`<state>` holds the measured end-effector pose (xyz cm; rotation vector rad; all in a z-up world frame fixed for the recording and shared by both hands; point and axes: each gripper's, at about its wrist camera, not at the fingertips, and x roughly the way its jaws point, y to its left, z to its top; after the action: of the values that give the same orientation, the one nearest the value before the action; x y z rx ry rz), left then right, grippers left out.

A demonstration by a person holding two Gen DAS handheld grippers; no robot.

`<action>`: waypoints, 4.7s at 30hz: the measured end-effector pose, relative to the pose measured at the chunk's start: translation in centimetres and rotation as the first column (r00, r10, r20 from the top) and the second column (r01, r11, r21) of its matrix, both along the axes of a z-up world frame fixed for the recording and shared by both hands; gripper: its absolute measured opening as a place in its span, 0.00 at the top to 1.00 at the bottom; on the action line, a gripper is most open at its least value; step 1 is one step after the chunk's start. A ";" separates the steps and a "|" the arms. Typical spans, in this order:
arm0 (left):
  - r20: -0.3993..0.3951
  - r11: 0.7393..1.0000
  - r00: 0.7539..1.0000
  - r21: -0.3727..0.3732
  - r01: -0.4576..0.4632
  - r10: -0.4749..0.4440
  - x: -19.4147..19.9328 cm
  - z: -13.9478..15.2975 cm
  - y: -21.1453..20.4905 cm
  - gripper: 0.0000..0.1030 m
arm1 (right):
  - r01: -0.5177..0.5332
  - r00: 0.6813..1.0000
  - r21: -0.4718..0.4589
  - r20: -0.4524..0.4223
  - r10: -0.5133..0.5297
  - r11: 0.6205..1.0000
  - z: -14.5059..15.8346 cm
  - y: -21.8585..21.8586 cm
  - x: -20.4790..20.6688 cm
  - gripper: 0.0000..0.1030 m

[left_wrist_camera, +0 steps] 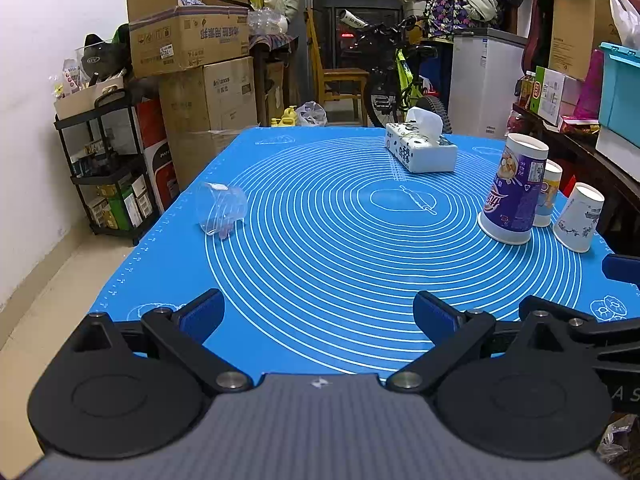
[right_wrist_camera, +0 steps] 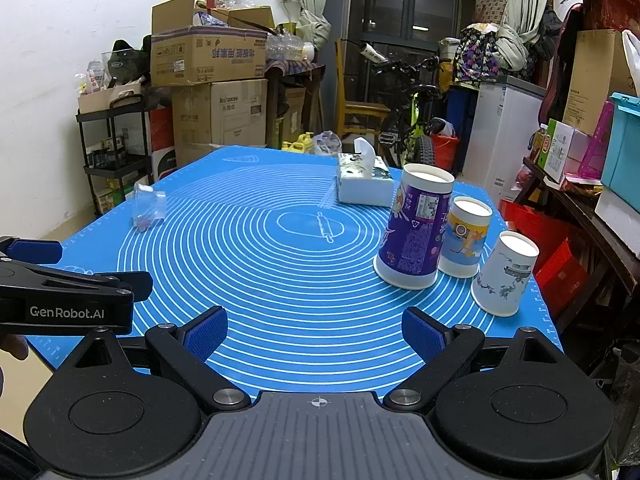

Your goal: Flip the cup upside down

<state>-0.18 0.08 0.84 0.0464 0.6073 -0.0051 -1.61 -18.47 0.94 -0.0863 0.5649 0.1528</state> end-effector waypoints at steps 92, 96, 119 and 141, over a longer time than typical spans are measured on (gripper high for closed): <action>-0.023 0.993 1.000 0.120 -0.003 0.006 11.2 -1.6 7.0 0.03 | 0.024 1.000 0.026 -0.018 -0.024 0.999 -1.0 -0.3 7.8 0.09; -0.044 0.987 0.999 0.155 0.036 -0.029 14.4 -2.6 9.2 0.03 | 0.033 0.999 0.027 -0.028 -0.032 0.999 -1.5 -0.2 9.2 0.09; -0.109 0.977 0.973 0.039 0.211 -0.205 20.6 -5.7 13.1 0.35 | 0.054 0.995 -0.001 -0.086 -0.054 0.999 -3.6 0.6 12.2 0.09; -0.076 0.982 0.979 0.014 0.188 -0.187 10.0 -3.4 -4.1 0.37 | 0.095 0.992 0.055 -0.090 -0.089 0.994 -3.3 -4.6 9.4 0.10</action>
<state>9.82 -4.05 -2.60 0.1247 0.6761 -0.1837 7.75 -23.05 -2.38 0.0046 0.6503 0.0838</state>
